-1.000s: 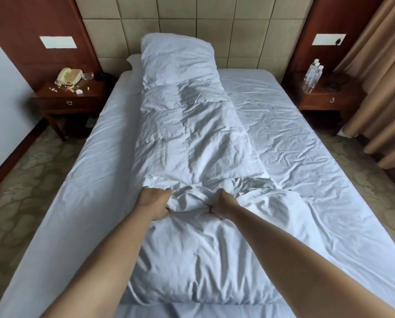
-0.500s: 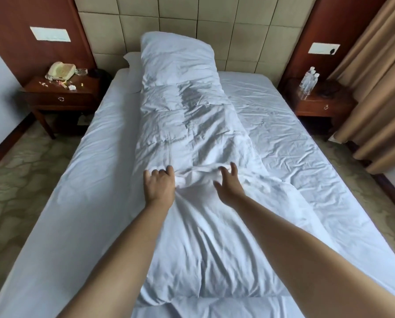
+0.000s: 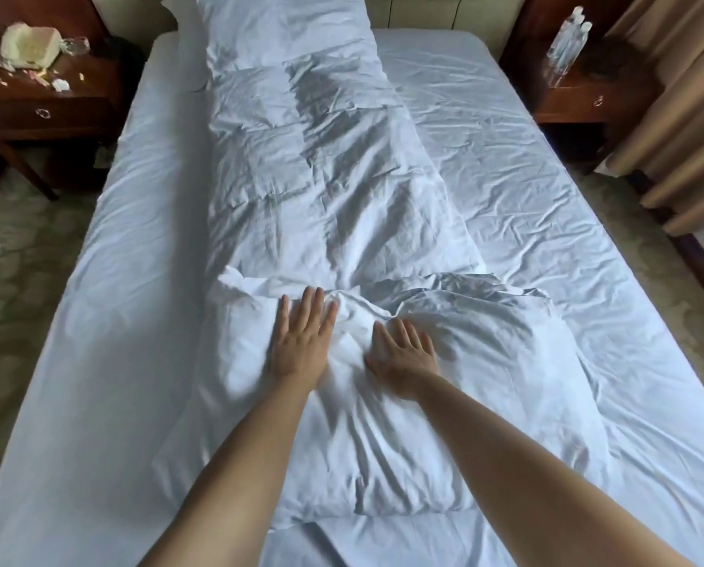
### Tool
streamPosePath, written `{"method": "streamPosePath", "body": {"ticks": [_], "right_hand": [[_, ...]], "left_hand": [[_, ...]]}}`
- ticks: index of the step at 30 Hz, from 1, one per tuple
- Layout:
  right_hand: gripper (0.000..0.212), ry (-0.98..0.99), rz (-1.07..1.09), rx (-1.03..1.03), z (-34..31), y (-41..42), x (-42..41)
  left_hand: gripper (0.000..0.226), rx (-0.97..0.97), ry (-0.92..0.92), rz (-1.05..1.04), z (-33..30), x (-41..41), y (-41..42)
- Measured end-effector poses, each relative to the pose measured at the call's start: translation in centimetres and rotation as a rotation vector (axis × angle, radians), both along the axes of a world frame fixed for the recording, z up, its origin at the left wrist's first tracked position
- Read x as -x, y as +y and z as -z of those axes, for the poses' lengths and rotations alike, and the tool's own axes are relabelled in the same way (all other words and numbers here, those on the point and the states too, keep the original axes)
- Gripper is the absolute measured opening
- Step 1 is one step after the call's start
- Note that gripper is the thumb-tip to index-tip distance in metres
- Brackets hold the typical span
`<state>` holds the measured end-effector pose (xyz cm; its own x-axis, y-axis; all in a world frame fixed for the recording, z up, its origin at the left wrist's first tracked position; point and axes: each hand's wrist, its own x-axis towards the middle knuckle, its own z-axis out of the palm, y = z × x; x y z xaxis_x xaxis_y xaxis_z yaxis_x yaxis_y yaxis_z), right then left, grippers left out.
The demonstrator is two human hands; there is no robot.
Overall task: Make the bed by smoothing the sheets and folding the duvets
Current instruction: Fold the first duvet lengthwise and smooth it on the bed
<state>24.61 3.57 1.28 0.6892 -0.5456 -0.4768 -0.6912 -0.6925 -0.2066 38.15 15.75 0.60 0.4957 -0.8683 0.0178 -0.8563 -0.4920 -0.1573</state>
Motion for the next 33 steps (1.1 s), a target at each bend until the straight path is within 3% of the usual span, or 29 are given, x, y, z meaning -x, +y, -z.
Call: {"method": "streamPosePath", "body": {"ticks": [10,19,26,29,31,33], "right_hand": [[0.074,-0.004,-0.134,0.039,4.1,-4.6,-0.7],[0.081,-0.053,-0.189,0.065,11.6,-5.6,-0.8],[0.091,0.051,-0.197,-0.074,14.5,-7.3,-3.1],[0.081,-0.145,-0.255,0.048,13.6,-9.1,-4.8],[0.090,-0.182,-0.326,0.154,13.0,-10.8,-5.6],[0.108,-0.059,-0.346,0.130,11.7,-12.5,-6.3]], "left_hand": [[0.070,-0.096,0.155,-0.127,4.4,-1.5,-0.4],[0.067,-0.110,0.245,-0.163,11.6,-2.0,-1.3],[0.076,-0.361,0.271,-0.156,14.6,-3.9,-3.8],[0.070,-0.263,0.214,-0.020,13.6,-5.6,-5.2],[0.088,-0.141,0.184,0.088,13.5,-6.9,-6.0],[0.110,-0.150,0.271,0.082,12.8,-8.4,-6.8]]}}
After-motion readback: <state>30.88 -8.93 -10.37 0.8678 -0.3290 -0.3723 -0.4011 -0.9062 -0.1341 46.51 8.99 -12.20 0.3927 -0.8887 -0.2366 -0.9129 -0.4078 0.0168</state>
